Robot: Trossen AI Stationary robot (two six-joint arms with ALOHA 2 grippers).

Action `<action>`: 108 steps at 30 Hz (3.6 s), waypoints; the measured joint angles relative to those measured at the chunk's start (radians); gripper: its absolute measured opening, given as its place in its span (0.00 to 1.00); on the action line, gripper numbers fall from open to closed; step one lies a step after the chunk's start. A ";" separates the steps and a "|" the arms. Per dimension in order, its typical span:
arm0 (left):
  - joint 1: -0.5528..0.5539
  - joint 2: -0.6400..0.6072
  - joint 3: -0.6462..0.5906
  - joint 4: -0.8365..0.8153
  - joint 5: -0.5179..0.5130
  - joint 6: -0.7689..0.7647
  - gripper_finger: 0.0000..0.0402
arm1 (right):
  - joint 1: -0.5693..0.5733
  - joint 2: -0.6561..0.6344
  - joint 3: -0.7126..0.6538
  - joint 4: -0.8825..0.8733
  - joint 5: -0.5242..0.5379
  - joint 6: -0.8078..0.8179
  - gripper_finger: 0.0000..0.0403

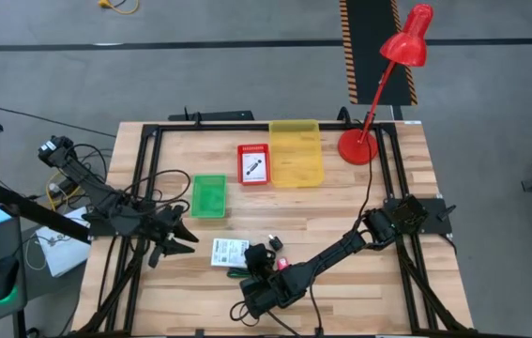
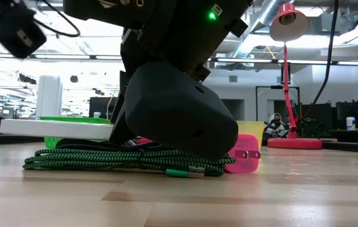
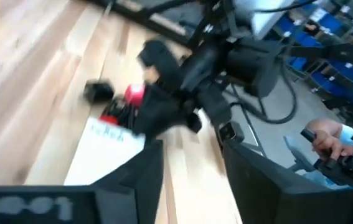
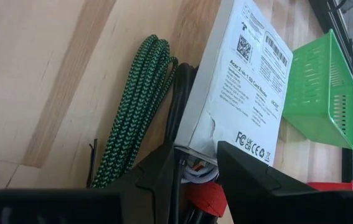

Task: Pick and place items into bin
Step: Put the card reader box into the red bin

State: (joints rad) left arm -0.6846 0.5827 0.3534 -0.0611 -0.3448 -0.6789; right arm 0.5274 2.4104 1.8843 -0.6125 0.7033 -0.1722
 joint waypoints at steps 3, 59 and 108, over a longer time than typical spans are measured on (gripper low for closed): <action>0.000 0.000 0.000 -0.074 0.000 -0.106 0.44 | 0.000 0.000 0.000 0.000 0.000 0.000 0.29; 0.025 0.578 0.000 0.088 0.045 -0.593 0.55 | 0.000 0.000 0.000 0.002 0.000 -0.002 0.29; 0.098 0.768 0.000 0.356 0.127 -0.374 0.09 | 0.000 0.000 0.000 0.015 0.002 -0.010 0.29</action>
State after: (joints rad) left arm -0.5869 1.3510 0.3531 0.2946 -0.2176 -1.0532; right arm 0.5274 2.4107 1.8847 -0.5972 0.7048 -0.1824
